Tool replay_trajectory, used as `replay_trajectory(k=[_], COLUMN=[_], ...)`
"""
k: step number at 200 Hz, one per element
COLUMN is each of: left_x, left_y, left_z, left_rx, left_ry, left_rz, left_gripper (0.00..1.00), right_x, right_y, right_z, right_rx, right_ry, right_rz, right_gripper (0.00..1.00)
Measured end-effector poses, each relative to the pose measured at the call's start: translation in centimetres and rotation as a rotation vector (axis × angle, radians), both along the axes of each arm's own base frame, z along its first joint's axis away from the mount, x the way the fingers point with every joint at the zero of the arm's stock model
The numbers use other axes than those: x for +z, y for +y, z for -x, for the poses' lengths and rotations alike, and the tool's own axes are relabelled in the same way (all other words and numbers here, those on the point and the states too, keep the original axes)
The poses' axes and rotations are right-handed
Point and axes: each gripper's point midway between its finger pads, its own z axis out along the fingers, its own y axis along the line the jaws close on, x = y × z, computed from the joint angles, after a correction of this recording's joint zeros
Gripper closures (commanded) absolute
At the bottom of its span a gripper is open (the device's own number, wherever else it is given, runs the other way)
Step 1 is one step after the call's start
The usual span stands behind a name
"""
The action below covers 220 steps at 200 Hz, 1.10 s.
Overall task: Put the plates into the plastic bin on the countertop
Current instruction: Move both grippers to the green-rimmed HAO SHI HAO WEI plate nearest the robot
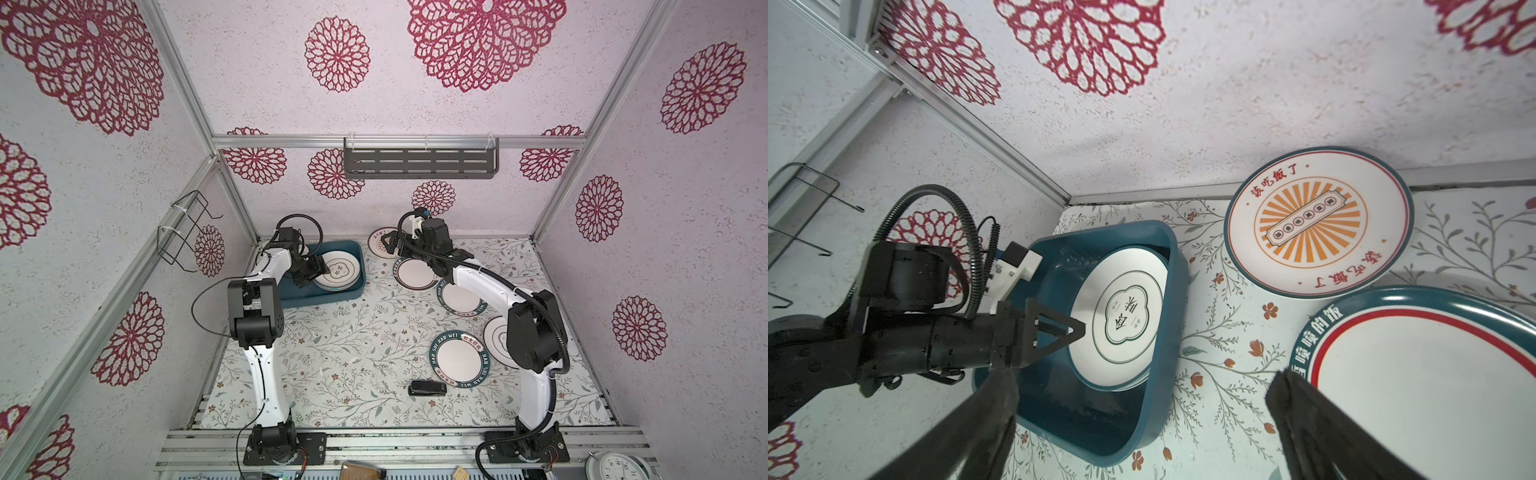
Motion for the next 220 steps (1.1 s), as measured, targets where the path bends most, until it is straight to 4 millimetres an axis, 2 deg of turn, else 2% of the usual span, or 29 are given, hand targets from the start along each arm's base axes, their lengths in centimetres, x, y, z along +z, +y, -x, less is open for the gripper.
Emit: replay_trajectory(k=[27, 67, 99, 124, 145, 160, 172, 193, 220], left_x=[0.3, 1.8, 3.2, 6.7, 11.0, 14.0, 15.4, 16.7, 16.5], left_y=[-0.2, 0.3, 0.4, -0.4, -2.7, -5.2, -7.3, -11.4, -16.3], left_z=[-0.1, -1.0, 0.9, 3.0, 4.5, 5.5, 6.3, 7.7, 9.1], left_rx=[-0.003, 0.007, 0.014, 0.012, -0.019, -0.062, -0.101, -0.189, -0.313], left_ry=[-0.003, -0.047, -0.057, -0.126, -0.242, -0.338, -0.395, -0.458, -0.467], left_rz=[-0.003, -0.027, -0.054, -0.077, -0.070, -0.065, -0.059, -0.030, 0.020], left_gripper=[0.22, 0.21, 0.20, 0.15, 0.09, 0.00, 0.03, 0.03, 0.03], right_x=[0.8, 0.1, -0.5, -1.0, -2.1, -3.3, -4.5, -6.8, -9.8], right_y=[-0.6, -2.4, -4.7, -6.7, -8.7, -10.2, -11.4, -13.1, -15.6], right_z=[0.8, 2.9, 4.8, 6.4, 8.4, 9.7, 10.7, 12.4, 15.4], right_rx=[-0.007, -0.036, -0.096, -0.153, -0.207, -0.252, -0.291, -0.356, -0.440], right_ry=[-0.016, 0.002, 0.041, 0.078, 0.132, 0.183, 0.231, 0.314, 0.416], right_rz=[-0.007, 0.016, 0.053, 0.076, 0.093, 0.111, 0.129, 0.153, 0.190], right_gripper=[0.01, 0.01, 0.01, 0.01, 0.01, 0.01, 0.01, 0.01, 0.01])
